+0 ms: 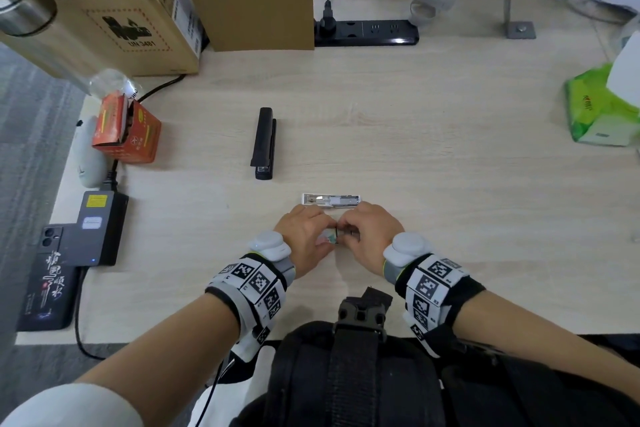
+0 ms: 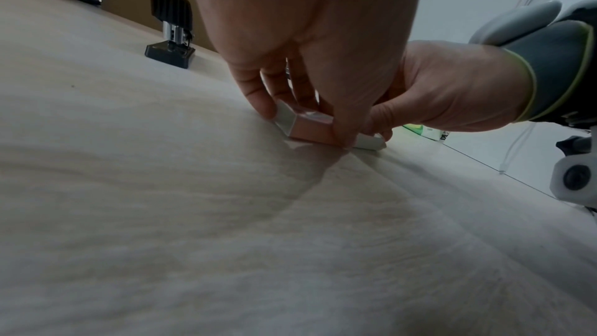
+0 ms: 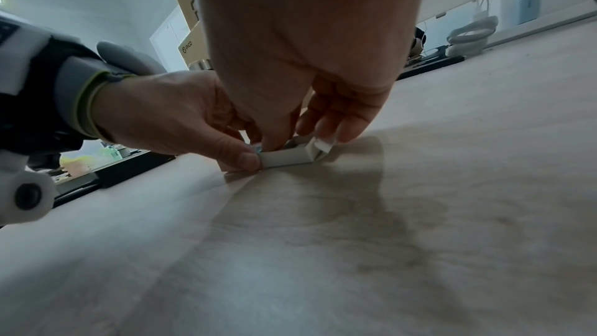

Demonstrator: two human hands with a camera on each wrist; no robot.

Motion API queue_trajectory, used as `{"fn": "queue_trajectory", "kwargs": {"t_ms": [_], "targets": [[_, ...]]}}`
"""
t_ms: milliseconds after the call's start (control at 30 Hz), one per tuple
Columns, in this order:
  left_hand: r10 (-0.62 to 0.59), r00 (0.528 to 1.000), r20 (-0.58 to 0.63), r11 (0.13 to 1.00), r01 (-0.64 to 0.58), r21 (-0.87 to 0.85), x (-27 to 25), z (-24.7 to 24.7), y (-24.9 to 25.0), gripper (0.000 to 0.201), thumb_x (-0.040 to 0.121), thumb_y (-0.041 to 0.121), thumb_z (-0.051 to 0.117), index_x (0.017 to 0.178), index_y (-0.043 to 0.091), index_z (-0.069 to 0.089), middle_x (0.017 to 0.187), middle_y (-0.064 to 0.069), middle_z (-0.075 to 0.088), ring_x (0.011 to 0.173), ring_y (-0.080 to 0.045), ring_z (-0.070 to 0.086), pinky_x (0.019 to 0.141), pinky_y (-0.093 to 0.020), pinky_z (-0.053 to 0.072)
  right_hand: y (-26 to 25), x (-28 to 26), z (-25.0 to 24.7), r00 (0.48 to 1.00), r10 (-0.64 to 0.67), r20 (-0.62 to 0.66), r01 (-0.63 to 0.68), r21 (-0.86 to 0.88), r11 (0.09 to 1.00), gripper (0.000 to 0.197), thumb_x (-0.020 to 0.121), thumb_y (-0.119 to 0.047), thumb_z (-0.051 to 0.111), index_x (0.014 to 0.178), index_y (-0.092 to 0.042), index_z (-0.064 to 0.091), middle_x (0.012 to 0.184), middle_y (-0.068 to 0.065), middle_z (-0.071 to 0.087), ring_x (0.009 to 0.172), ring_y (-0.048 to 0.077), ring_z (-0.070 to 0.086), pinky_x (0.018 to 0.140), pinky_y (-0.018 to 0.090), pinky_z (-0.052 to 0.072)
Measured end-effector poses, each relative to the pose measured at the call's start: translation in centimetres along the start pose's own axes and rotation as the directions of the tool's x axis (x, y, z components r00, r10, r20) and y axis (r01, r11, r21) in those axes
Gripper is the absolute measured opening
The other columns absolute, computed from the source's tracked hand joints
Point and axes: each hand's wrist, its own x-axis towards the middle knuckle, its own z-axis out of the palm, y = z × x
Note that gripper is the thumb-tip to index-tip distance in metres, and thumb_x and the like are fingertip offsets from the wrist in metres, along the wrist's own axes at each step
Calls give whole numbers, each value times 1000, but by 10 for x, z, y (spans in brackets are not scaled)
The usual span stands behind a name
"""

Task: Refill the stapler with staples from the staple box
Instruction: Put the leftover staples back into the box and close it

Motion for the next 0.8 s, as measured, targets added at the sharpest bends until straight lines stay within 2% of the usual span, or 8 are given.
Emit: {"fn": "queue_trajectory", "kwargs": {"t_ms": [67,233,367,500,600,667,800], "targets": [[3,1000,-8,1000,-3,-5,0,1,0,31,74,23,71,105,21,64,96,-4,63,92,-26,52,80,-30,40,-1,0,-1,1000,1,15,-1,-1,1000,15,84,-24,64,98,-18,66,101,7,58,99,26,49,79,30,39],[-3,1000,-18,1000,3,-24,-1,1,0,30,75,23,71,105,21,65,98,-3,64,94,-24,52,82,-29,40,-1,2,1,1000,-2,29,2,-22,1000,16,84,-24,64,99,-17,65,104,8,60,100,27,51,82,32,41],[-2,1000,-13,1000,1,-19,0,1,0,30,75,23,70,104,21,64,98,-3,63,94,-25,52,81,-30,41,0,3,1,1000,10,23,-9,-18,1000,12,83,-23,65,94,-18,62,103,4,58,96,23,50,76,27,36],[15,1000,-11,1000,-15,-16,-1,0,-1,30,74,24,71,103,18,64,97,-5,64,92,-28,53,80,-33,43,-2,3,-5,999,33,20,-35,99,995,6,81,-19,67,80,-19,61,88,-2,59,81,17,53,71,30,43],[27,1000,5,1000,-27,1,0,-1,0,34,74,27,71,105,17,63,98,-7,64,93,-30,54,82,-40,47,0,3,-13,995,90,39,-96,200,975,12,78,-20,70,73,-25,59,73,-12,58,67,10,53,63,24,43],[30,999,32,999,-31,37,0,-5,1,38,74,33,71,108,19,60,102,-5,63,97,-28,54,82,-42,47,4,4,-22,992,122,32,-127,247,961,19,77,-21,71,68,-29,57,69,-13,59,63,6,53,61,22,42],[53,998,15,997,-53,55,3,-16,6,47,75,45,68,114,22,56,105,-1,64,99,-24,54,84,-40,46,9,9,-34,979,192,-65,-154,377,913,16,76,-18,73,68,-24,61,64,-11,60,57,5,53,59,22,43]]}}
